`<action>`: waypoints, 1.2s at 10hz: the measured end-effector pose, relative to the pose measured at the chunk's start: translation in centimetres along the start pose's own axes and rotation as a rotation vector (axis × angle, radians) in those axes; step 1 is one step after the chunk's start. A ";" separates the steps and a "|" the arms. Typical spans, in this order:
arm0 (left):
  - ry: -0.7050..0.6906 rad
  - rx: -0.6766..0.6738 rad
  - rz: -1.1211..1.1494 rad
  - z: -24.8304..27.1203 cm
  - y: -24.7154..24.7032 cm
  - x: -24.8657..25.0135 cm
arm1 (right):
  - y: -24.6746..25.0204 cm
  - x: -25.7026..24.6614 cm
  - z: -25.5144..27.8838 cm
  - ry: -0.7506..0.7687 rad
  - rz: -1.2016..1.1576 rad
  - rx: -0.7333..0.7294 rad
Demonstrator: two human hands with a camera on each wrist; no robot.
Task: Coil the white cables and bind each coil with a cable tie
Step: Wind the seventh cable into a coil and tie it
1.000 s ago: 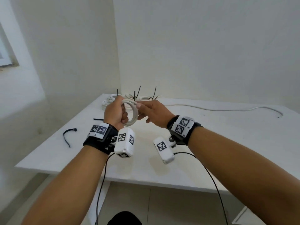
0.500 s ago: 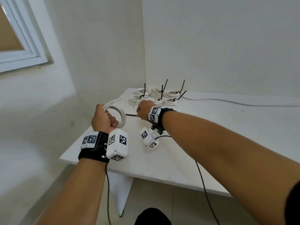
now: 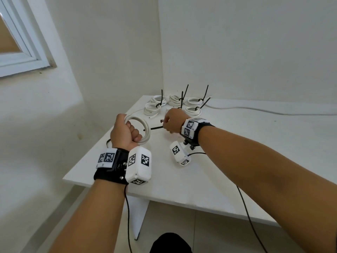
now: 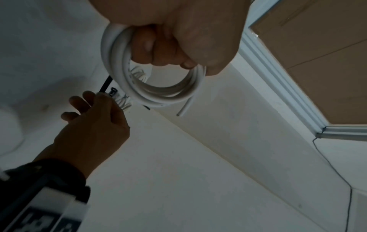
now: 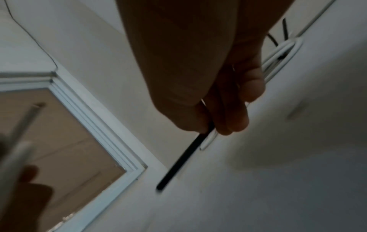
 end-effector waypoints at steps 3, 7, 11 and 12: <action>0.100 -0.265 -0.183 3.8 -11.9 -7.3 | 6.3 11.9 9.1 -0.158 -0.479 0.272; 0.131 -0.562 -0.548 7.9 -22.3 -14.3 | 10.0 20.6 15.2 -0.274 -0.944 0.282; 0.153 -0.598 -0.644 7.1 -21.4 -16.4 | 8.6 21.6 15.2 -0.354 -1.176 -0.106; 0.169 -0.653 -0.620 7.6 -21.6 -16.3 | 9.1 21.5 15.7 -0.344 -1.120 -0.085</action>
Point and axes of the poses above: each hand's wrist, its own z-axis away from the middle knuckle, its own y-axis out of the back of the hand, x = y × z, the point moved 3 cm from there along -z, towards the middle knuckle, and after that the axes turned 5 degrees about -x, right-handed, at the moved point
